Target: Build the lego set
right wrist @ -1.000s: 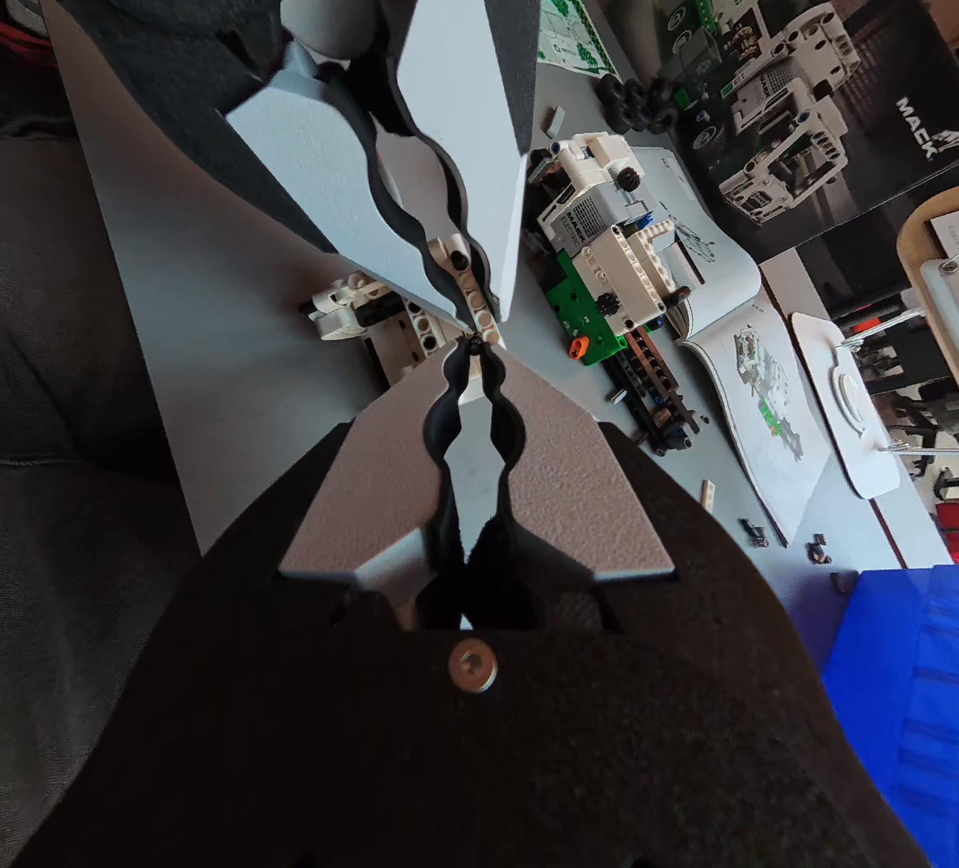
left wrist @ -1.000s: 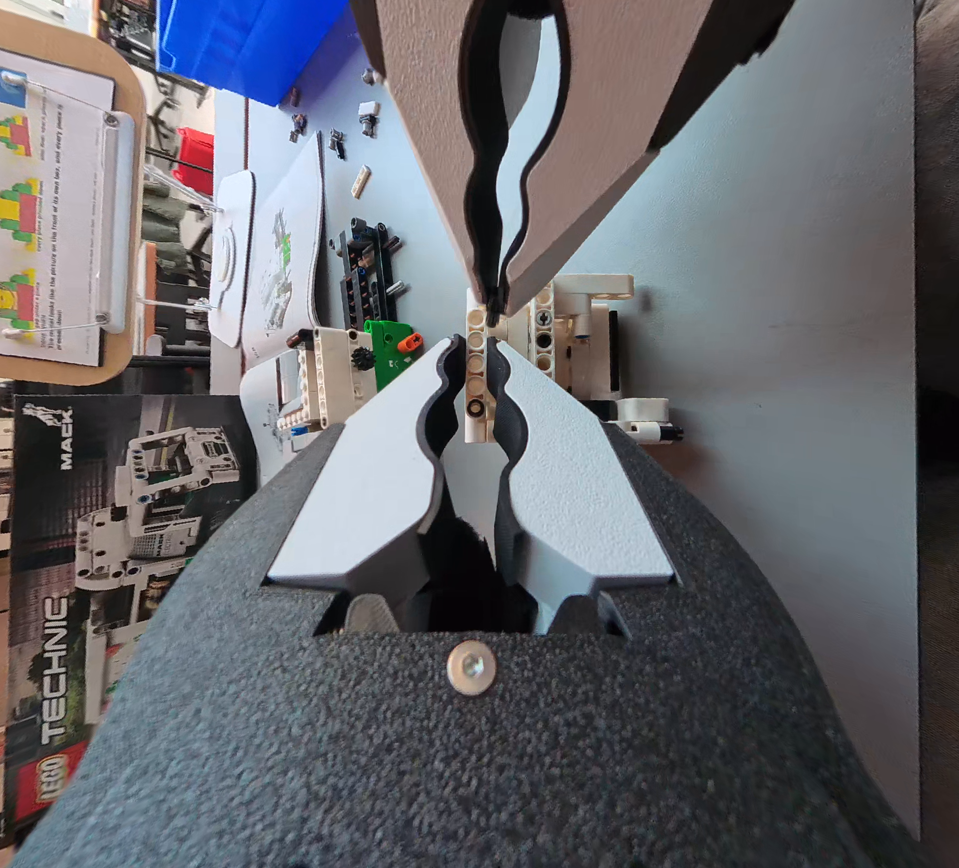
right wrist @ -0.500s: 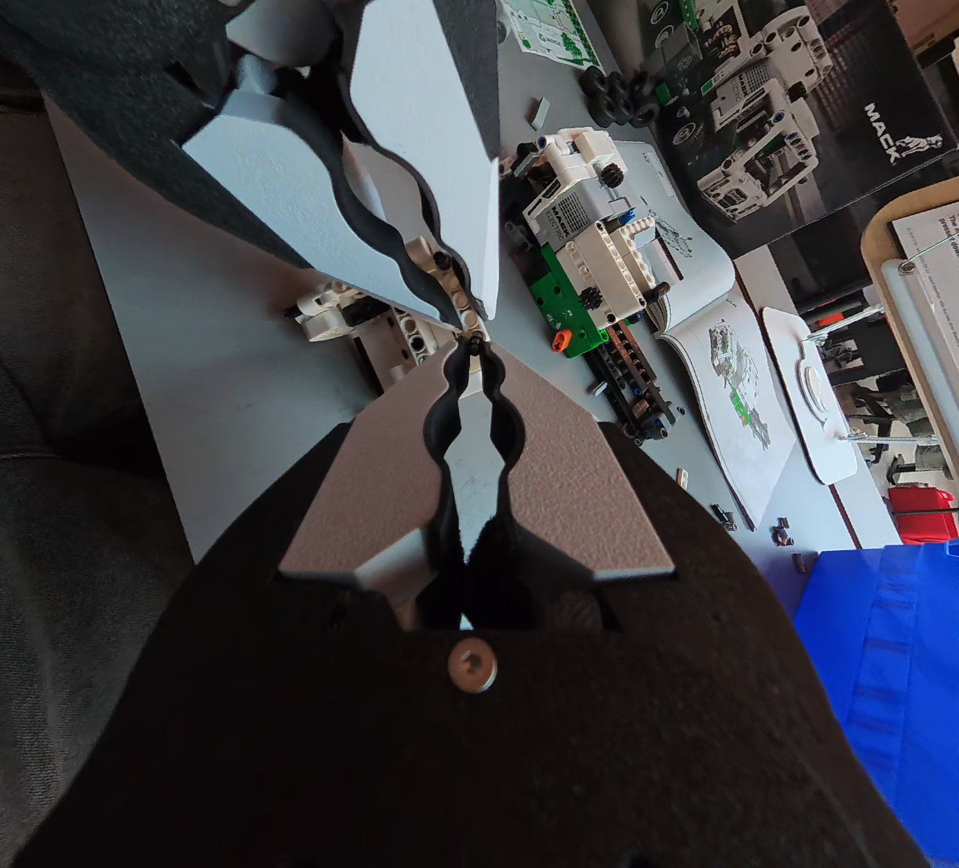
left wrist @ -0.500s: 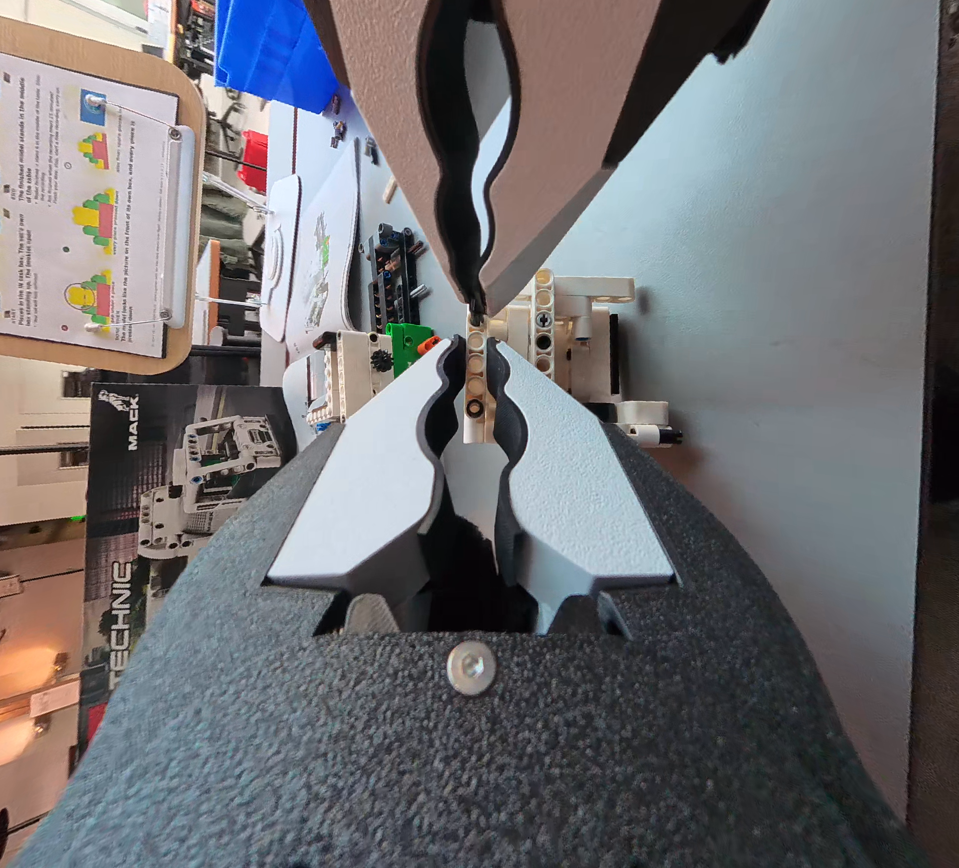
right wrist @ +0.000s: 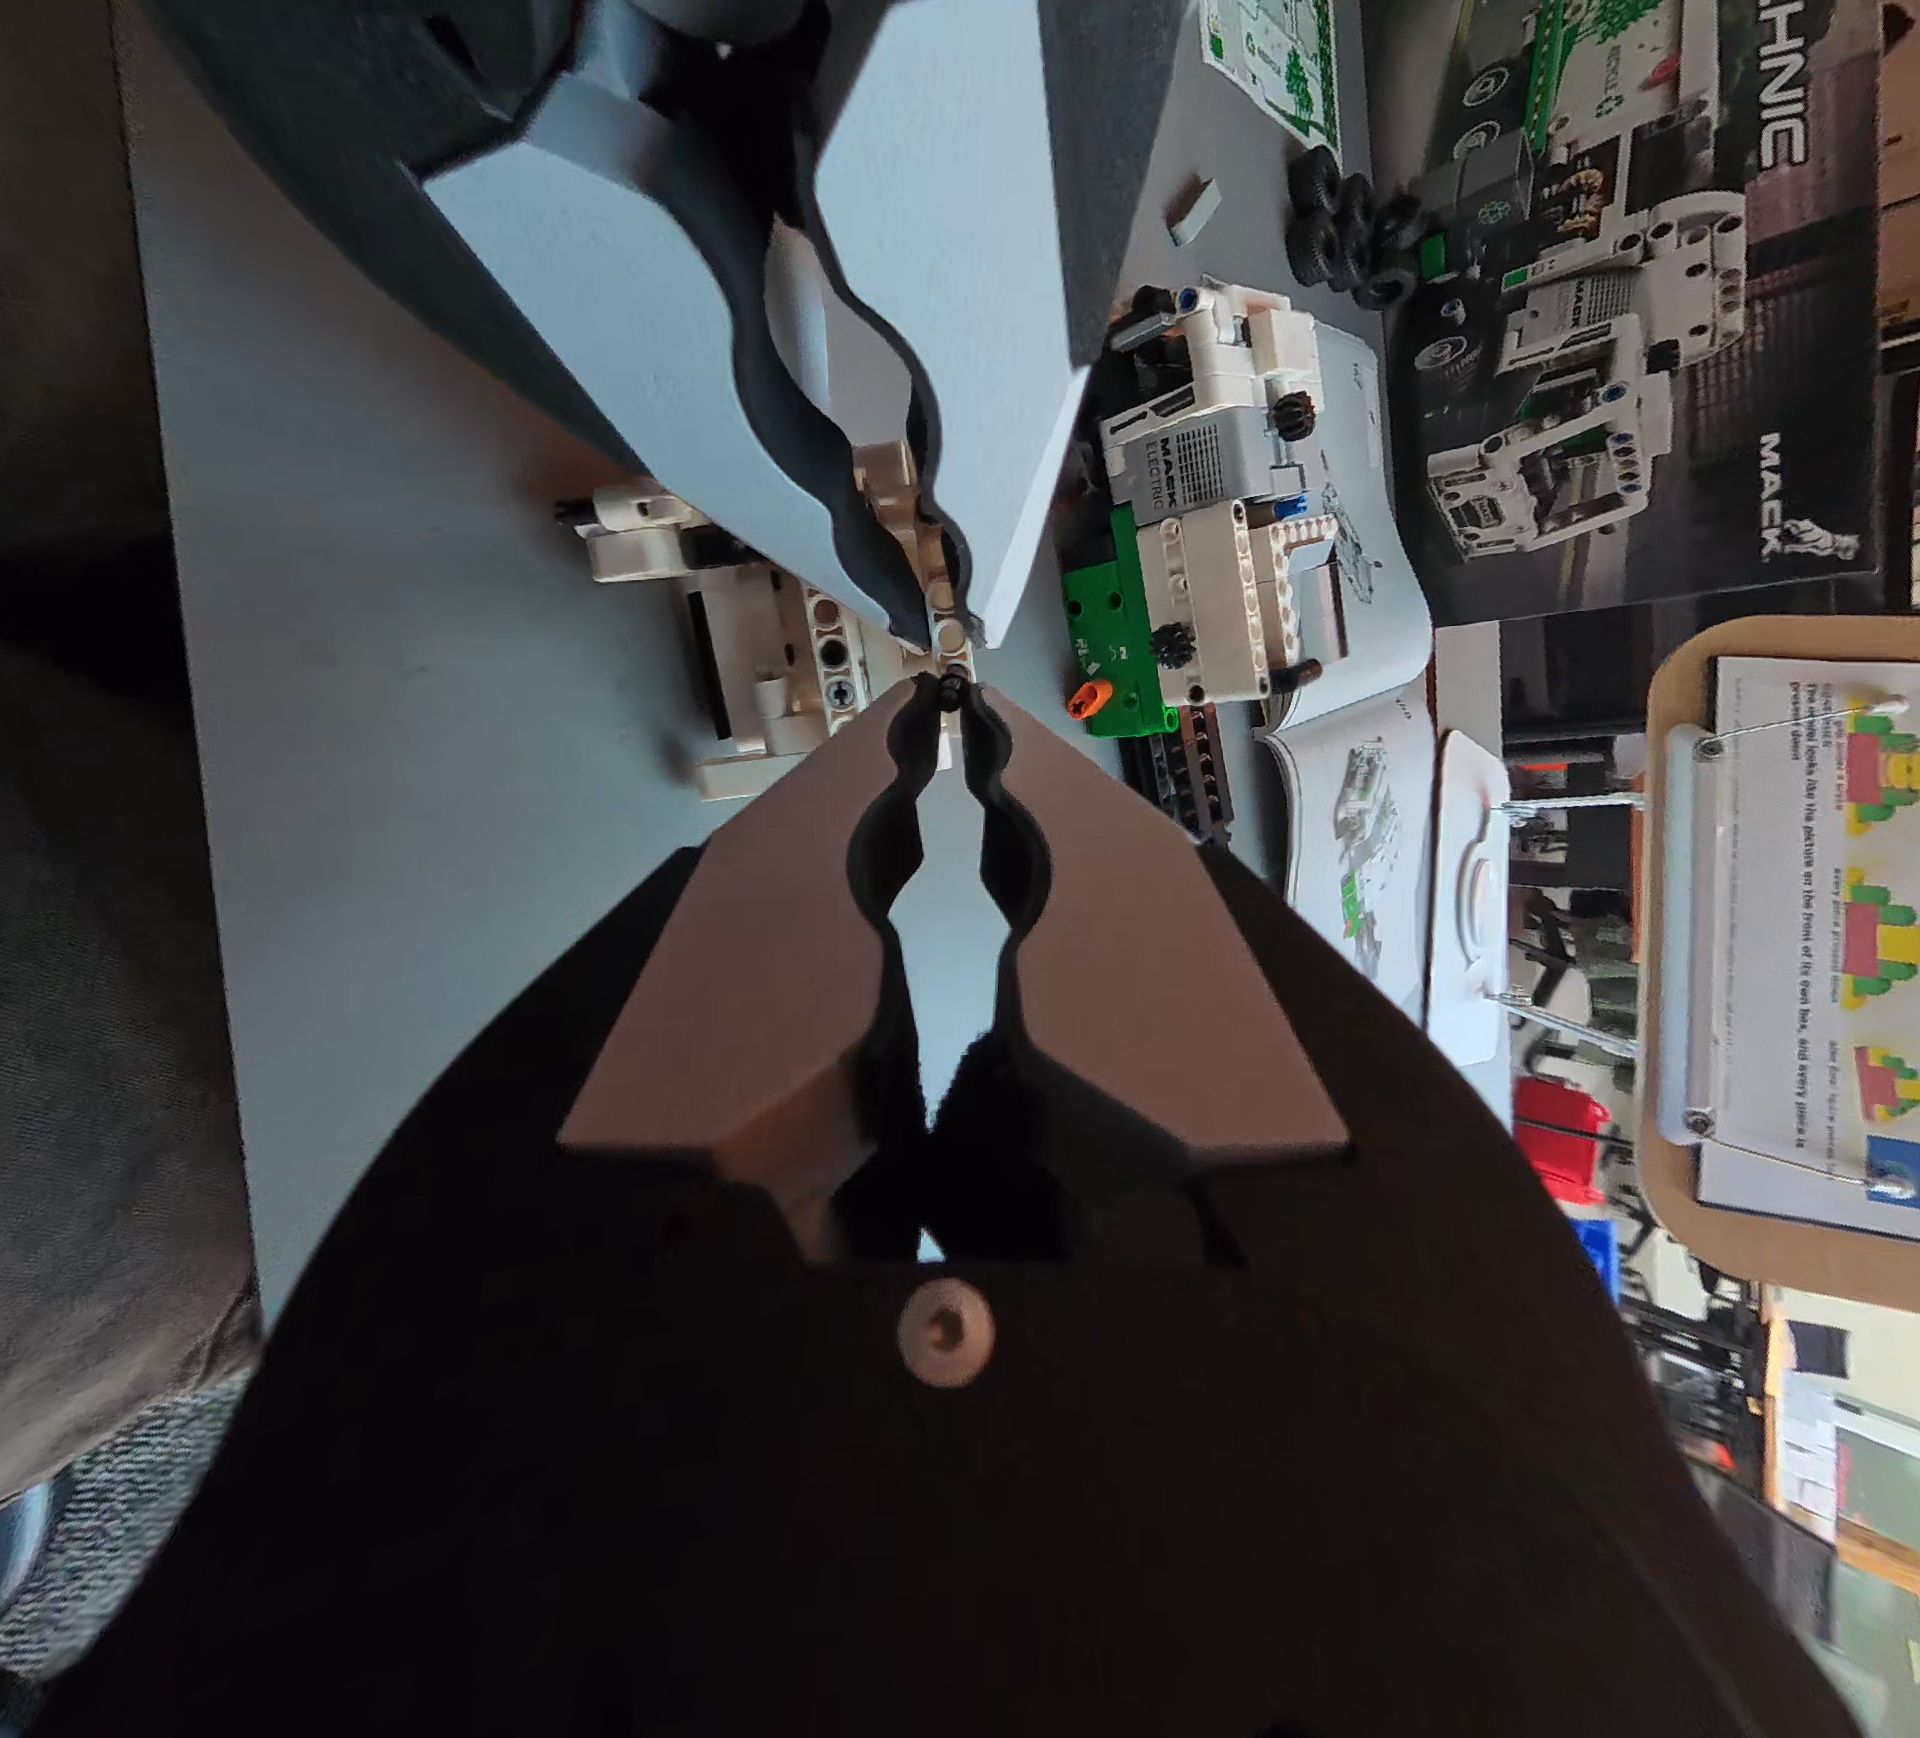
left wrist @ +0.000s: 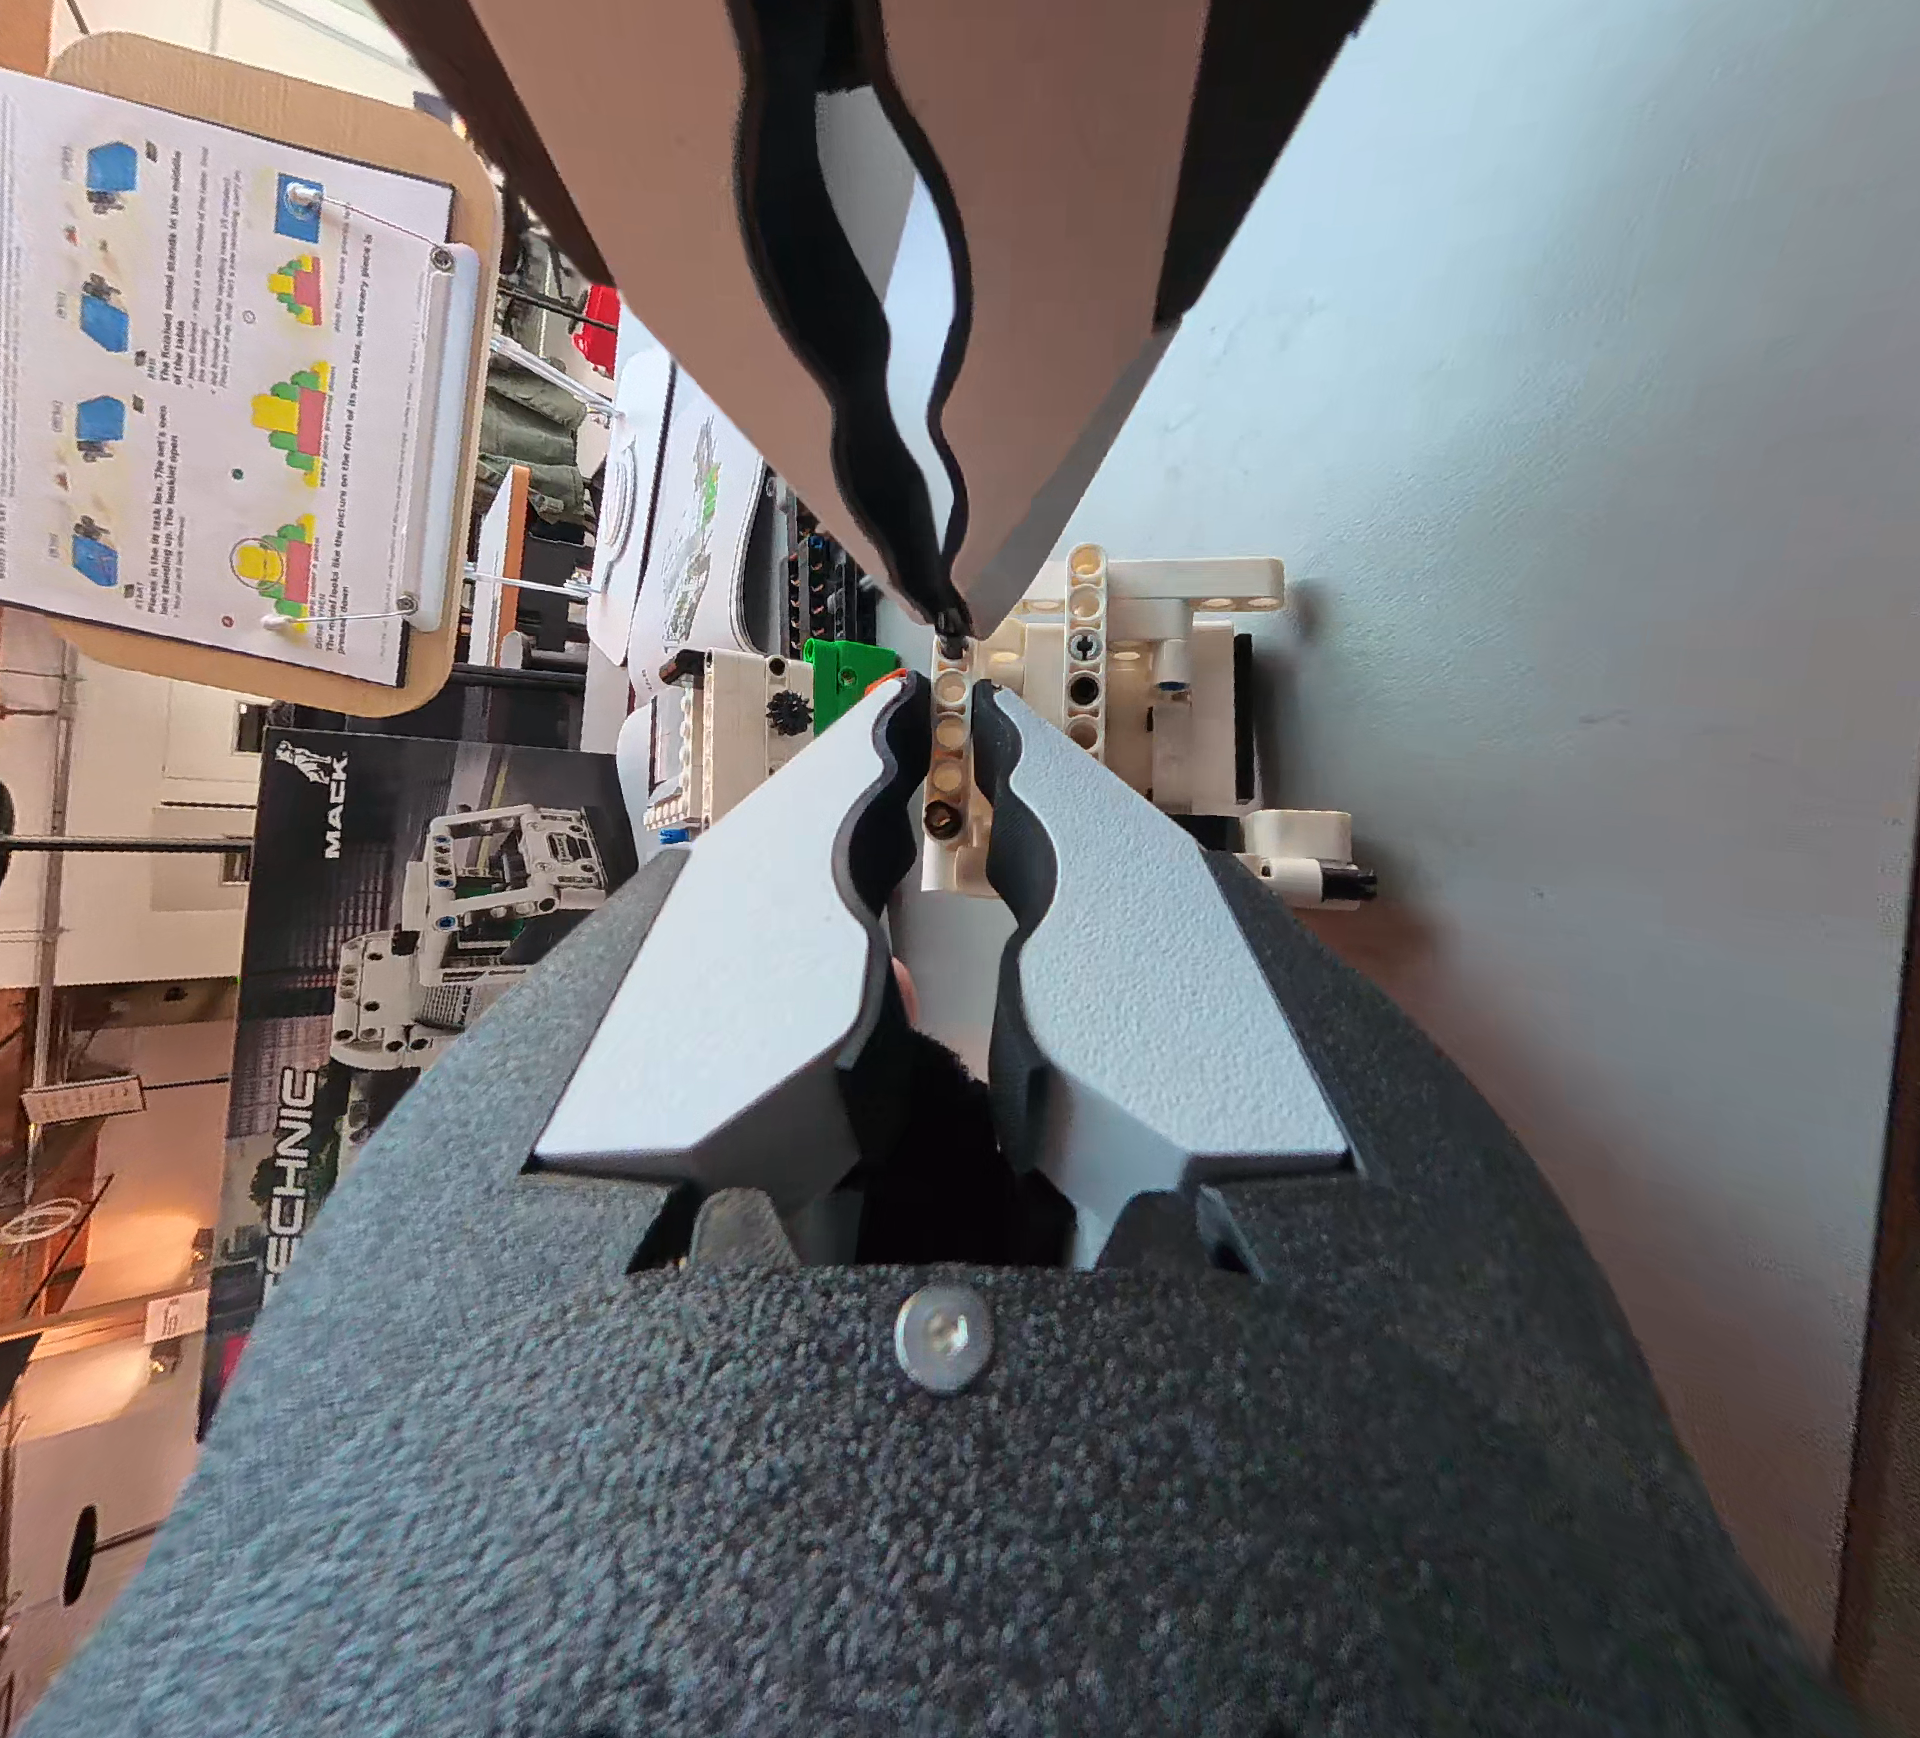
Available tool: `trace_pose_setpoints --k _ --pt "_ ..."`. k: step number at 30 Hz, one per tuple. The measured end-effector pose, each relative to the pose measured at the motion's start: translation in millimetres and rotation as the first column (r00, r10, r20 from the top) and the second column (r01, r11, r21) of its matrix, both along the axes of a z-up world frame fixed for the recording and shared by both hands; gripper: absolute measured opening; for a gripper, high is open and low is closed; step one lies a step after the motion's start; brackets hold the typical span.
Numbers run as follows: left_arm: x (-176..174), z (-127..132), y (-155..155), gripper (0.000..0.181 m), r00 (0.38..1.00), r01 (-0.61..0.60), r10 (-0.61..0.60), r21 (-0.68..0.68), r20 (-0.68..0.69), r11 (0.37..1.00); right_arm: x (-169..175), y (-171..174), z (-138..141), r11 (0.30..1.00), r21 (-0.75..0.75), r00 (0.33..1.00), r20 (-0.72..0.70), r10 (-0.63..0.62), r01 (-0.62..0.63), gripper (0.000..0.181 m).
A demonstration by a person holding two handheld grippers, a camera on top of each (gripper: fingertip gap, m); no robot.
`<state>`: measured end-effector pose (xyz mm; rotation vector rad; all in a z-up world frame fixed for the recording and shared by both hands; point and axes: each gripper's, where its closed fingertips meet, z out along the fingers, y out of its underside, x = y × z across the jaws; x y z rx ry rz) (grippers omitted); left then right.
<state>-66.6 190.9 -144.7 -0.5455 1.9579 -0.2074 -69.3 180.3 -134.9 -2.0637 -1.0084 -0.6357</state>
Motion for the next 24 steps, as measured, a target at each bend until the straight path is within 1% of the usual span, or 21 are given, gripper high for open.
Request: trace_pose_setpoints --k 2,4,6,11,18,20,22,24 --pt "0 0 1 0.006 1.000 0.002 -0.002 0.001 0.000 1.000 -2 2 0 1.000 -0.007 1.000 0.026 0.018 -0.018 0.003" --pt "0 -1 1 0.007 1.000 0.000 0.000 -0.010 -0.001 1.000 -2 3 0 0.999 -0.030 1.000 0.015 0.016 -0.016 0.003" --pt "1 -1 2 0.007 1.000 -0.001 0.001 0.021 0.009 1.000 -2 4 0 0.998 -0.055 1.000 0.011 0.006 -0.005 0.003" --pt "0 -2 2 0.007 1.000 0.011 -0.011 -0.001 0.010 1.000 -2 4 -1 0.999 -0.050 0.995 -0.097 0.006 -0.011 0.003" --pt "2 -4 9 0.007 1.000 -0.003 0.003 -0.030 -0.020 1.000 1 12 -4 0.992 -0.124 0.985 -0.172 -0.029 0.008 0.003" --pt "3 -7 9 0.007 0.998 0.008 -0.013 -0.086 -0.056 0.996 2 12 -6 0.977 -0.211 0.963 -0.266 -0.032 -0.026 0.003" --pt "6 -13 10 0.007 0.991 0.026 -0.049 -0.176 -0.125 0.984 7 14 -11 0.934 -0.345 0.932 -0.360 -0.042 -0.091 0.003" --pt "10 -21 12 0.007 0.972 0.033 -0.098 -0.289 -0.213 0.957 12 16 -19 0.880 -0.442 0.937 -0.349 0.011 -0.175 0.003"
